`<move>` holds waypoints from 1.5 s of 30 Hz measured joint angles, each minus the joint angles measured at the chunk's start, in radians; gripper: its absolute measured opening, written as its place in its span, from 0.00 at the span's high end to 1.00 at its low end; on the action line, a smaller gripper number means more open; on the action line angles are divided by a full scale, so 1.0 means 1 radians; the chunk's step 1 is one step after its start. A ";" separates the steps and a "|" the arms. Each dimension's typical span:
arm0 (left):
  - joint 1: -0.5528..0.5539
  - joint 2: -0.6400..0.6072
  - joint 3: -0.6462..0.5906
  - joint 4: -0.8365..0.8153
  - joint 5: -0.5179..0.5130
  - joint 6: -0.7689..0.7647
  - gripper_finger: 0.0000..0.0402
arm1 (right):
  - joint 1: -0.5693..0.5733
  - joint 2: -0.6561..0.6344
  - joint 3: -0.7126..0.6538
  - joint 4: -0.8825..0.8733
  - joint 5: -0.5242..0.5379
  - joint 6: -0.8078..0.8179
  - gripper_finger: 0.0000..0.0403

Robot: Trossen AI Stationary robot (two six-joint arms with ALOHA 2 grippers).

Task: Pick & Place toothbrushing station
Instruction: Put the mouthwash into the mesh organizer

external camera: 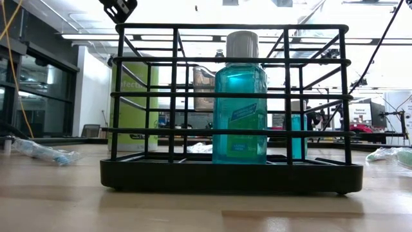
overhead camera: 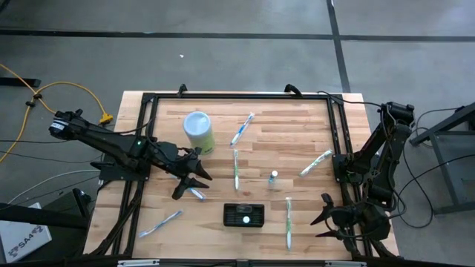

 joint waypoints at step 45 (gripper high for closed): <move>0.000 -0.002 0.001 0.003 0.022 -0.014 0.67 | -0.709 0.000 0.000 0.260 -0.441 -0.366 0.57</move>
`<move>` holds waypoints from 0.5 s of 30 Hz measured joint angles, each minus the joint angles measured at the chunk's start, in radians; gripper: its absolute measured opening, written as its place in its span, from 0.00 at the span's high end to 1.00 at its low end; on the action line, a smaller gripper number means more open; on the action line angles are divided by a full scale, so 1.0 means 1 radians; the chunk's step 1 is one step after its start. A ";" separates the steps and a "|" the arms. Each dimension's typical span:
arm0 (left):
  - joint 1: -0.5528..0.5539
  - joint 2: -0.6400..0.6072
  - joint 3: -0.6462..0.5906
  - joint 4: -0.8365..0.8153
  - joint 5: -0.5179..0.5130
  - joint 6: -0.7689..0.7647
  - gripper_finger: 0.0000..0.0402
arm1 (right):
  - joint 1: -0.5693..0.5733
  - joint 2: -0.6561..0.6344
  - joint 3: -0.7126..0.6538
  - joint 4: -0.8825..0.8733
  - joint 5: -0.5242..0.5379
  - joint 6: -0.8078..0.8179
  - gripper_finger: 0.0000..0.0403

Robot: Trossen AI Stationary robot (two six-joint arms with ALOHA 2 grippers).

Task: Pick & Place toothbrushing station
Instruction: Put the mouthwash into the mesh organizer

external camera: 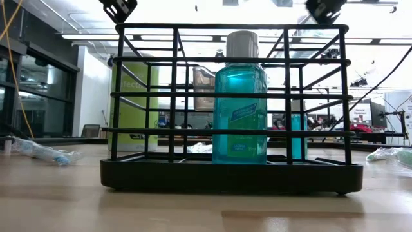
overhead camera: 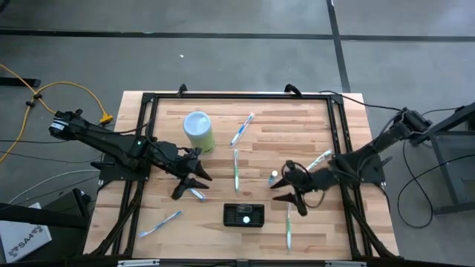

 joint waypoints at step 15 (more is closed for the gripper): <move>-0.001 -0.146 0.000 -0.200 0.047 0.026 0.67 | -0.333 0.000 0.003 -0.108 -0.276 -0.221 0.57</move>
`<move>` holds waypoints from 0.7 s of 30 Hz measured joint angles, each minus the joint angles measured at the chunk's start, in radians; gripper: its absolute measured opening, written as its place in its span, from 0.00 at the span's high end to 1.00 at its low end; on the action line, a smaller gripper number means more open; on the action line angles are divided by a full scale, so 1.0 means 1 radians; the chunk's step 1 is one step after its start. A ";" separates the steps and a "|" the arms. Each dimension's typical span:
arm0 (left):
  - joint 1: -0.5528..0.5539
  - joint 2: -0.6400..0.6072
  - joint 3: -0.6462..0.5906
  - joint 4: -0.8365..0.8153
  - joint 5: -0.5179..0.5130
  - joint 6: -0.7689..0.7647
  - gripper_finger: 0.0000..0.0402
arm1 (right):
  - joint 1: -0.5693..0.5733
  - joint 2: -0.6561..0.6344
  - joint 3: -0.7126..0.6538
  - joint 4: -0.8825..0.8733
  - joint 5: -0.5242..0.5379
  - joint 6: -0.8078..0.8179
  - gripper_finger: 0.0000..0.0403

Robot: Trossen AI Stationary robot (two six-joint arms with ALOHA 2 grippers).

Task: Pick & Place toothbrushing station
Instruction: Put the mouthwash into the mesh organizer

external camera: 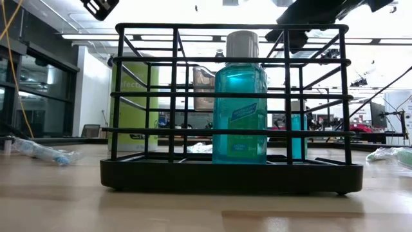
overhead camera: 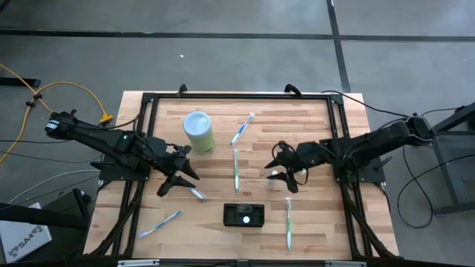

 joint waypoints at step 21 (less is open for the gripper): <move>-0.008 0.022 0.000 0.010 -0.002 0.069 0.67 | -0.121 0.213 0.306 -0.562 -0.054 -0.253 0.57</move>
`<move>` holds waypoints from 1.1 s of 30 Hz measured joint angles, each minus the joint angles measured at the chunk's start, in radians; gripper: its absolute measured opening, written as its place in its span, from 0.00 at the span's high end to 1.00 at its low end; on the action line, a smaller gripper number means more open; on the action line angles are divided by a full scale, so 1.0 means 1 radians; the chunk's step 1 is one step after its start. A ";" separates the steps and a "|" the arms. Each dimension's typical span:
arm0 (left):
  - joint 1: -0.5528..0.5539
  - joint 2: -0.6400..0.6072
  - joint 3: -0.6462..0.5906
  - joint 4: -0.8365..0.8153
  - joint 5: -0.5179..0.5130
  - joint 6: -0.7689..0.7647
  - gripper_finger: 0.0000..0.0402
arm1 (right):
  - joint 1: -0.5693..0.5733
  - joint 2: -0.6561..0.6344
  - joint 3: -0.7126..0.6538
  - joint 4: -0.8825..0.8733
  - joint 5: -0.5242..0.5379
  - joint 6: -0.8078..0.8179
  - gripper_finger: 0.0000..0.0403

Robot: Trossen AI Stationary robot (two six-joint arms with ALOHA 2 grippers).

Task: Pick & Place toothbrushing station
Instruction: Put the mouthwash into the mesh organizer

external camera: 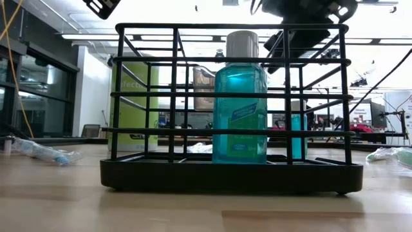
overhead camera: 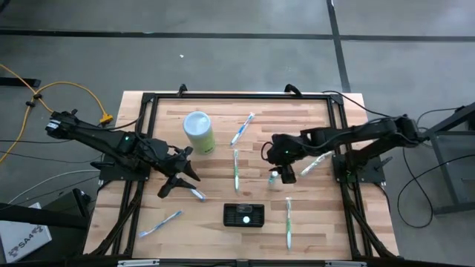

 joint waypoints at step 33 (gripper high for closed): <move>0.000 0.001 0.000 0.003 0.000 0.000 0.67 | 0.001 0.010 0.005 -0.118 0.043 -0.105 0.57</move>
